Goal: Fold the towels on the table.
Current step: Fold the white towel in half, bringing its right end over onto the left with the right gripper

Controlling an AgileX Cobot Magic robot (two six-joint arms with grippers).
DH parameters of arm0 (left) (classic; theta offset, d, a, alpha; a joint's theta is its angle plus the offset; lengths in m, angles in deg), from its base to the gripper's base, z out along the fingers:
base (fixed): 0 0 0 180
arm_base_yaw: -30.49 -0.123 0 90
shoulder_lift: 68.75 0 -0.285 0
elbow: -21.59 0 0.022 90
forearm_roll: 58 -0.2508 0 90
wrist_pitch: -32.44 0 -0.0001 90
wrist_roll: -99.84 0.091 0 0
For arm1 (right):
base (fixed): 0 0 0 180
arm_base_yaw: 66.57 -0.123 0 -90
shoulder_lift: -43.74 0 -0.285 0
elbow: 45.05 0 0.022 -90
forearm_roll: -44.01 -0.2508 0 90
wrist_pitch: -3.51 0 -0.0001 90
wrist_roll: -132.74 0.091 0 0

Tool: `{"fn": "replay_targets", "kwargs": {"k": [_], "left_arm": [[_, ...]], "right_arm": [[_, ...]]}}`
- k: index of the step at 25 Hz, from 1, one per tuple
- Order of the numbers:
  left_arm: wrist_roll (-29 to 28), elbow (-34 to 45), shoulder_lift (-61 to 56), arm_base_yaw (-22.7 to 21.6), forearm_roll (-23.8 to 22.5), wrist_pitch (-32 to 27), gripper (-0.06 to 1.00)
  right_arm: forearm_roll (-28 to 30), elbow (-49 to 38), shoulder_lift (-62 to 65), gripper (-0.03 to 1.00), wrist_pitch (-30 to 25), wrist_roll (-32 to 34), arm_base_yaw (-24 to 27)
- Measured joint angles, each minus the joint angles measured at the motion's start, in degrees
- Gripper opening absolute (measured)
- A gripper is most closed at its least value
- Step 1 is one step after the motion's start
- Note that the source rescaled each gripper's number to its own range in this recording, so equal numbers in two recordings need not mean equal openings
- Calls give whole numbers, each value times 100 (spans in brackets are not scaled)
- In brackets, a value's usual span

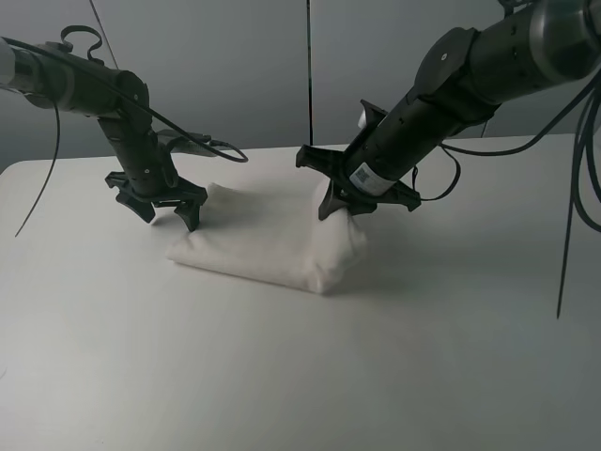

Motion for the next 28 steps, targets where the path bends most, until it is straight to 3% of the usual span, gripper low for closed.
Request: {"fn": "replay_targets", "kwargs": {"k": [4, 8, 23, 28], "left_arm": [[0, 0, 0, 0, 11, 0, 100], [0, 0, 2, 0, 11, 0, 100], [0, -8, 13, 0, 94, 0, 100], [0, -8, 23, 0, 94, 10, 100]], "right_arm": [[-1457, 0, 0, 0, 67, -1058, 0], [-2307, 0, 0, 0, 91, -1708, 0], [-3814, -8, 0, 0, 204, -2993, -85], [-3999, 196, -249, 0, -22, -3162, -165]]}}
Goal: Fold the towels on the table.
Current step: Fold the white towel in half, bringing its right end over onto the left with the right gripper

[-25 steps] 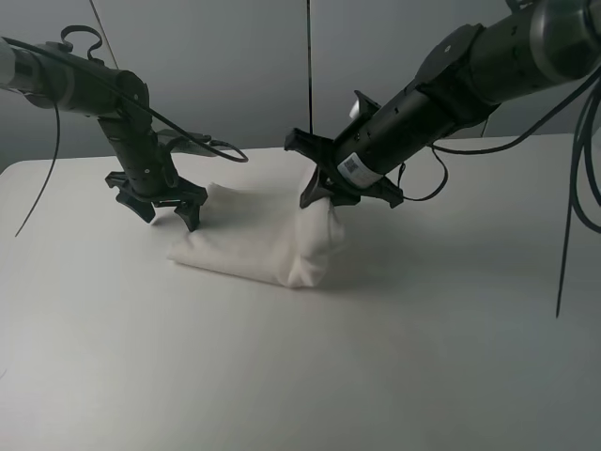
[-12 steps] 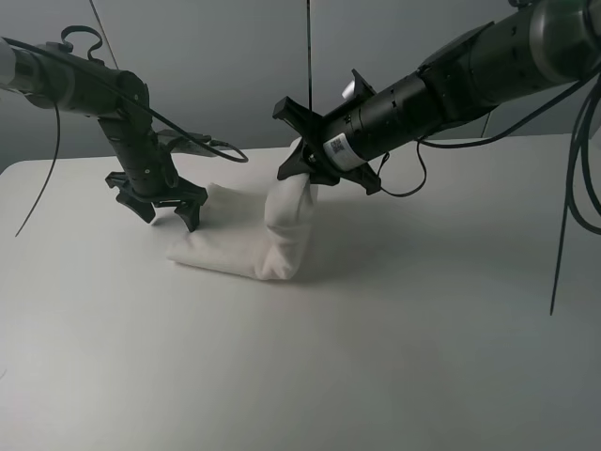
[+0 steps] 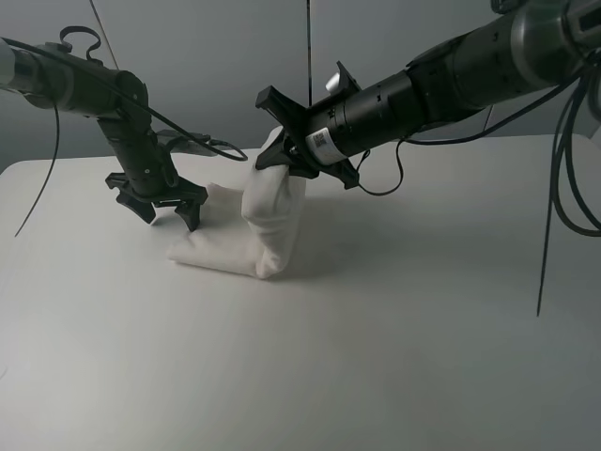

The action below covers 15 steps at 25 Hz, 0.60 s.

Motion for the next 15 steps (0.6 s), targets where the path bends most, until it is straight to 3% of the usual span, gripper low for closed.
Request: {"fn": "replay_targets", "kwargs": {"k": [6, 15], "left_arm": [[0, 0, 0, 0, 17, 0, 100], [50, -24, 0, 0, 27, -26, 100]], "right_arm": [[0, 626, -479, 0, -185, 46, -94], [0, 710, -622, 0, -311, 82, -155]]}}
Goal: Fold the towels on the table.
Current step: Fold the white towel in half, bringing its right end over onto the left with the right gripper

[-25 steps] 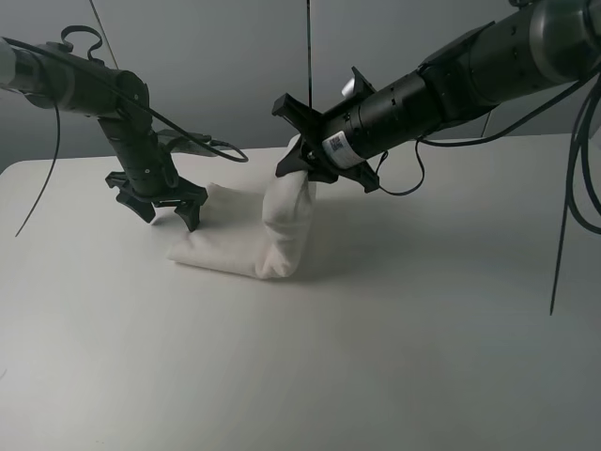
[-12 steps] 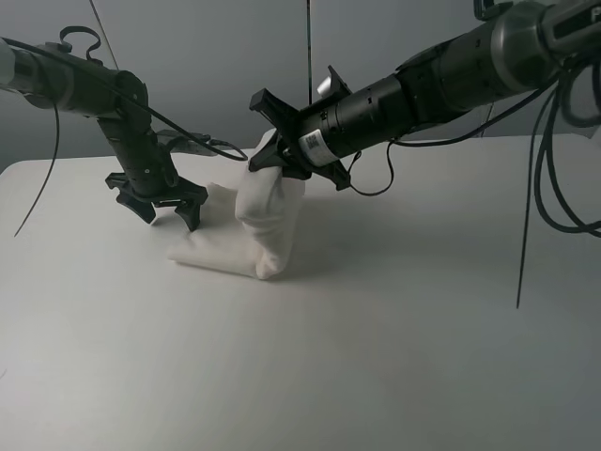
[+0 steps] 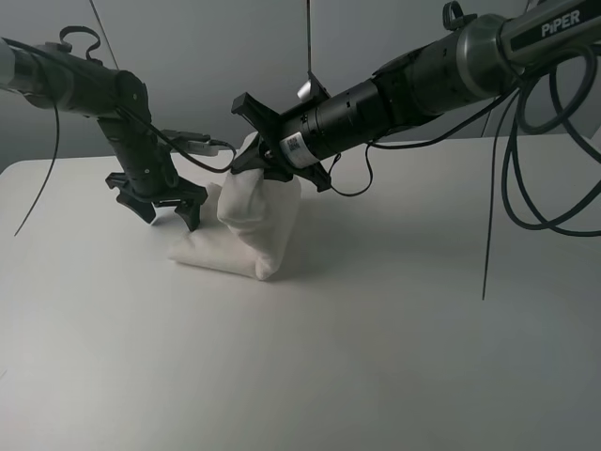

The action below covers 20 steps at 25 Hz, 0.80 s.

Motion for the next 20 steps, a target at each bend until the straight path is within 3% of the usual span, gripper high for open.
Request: {"fn": "replay_targets", "kwargs": {"k": [6, 20], "left_arm": [[80, -335, 79, -76, 0, -439, 100], [387, -1438, -53, -294, -541, -1535, 100]], "right_arm": [[0, 0, 0, 0, -66, -10, 0], [-12, 0, 0, 0, 67, -56, -13]]}}
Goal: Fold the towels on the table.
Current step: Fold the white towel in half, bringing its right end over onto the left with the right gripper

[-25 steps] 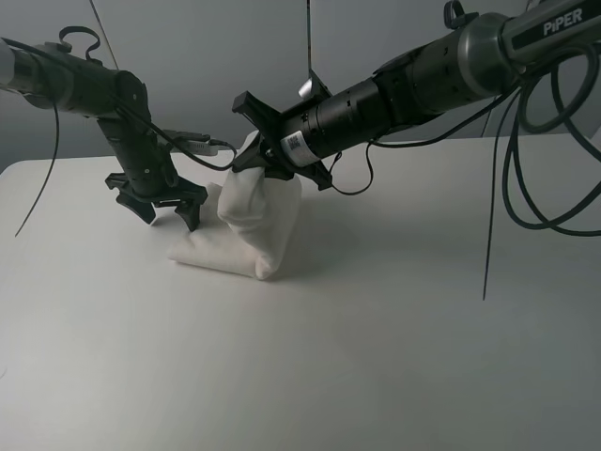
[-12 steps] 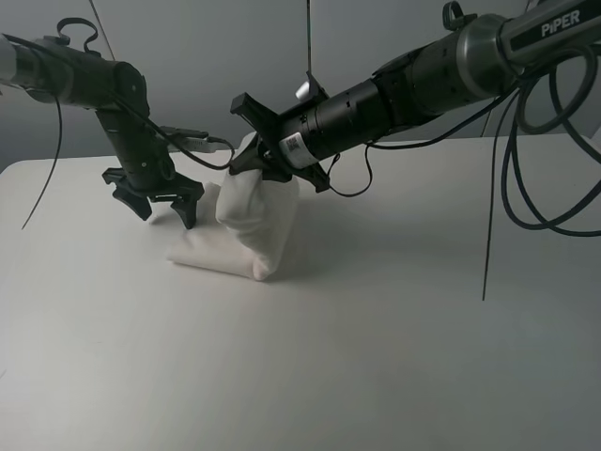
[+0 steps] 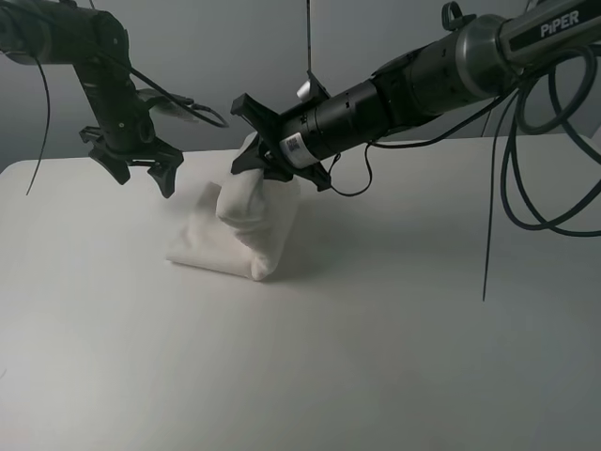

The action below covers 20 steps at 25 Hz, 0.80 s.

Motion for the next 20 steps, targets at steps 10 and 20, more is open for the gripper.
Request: {"fn": "replay_targets", "kwargs": {"k": [10, 20], "left_arm": [[274, -282, -407, -162, 0, -414, 100], [298, -461, -652, -162, -56, -438, 100]], "right_arm": [[-47, 0, 0, 18, 207, -37, -10], [-544, 0, 0, 100, 286, -448, -22]]}}
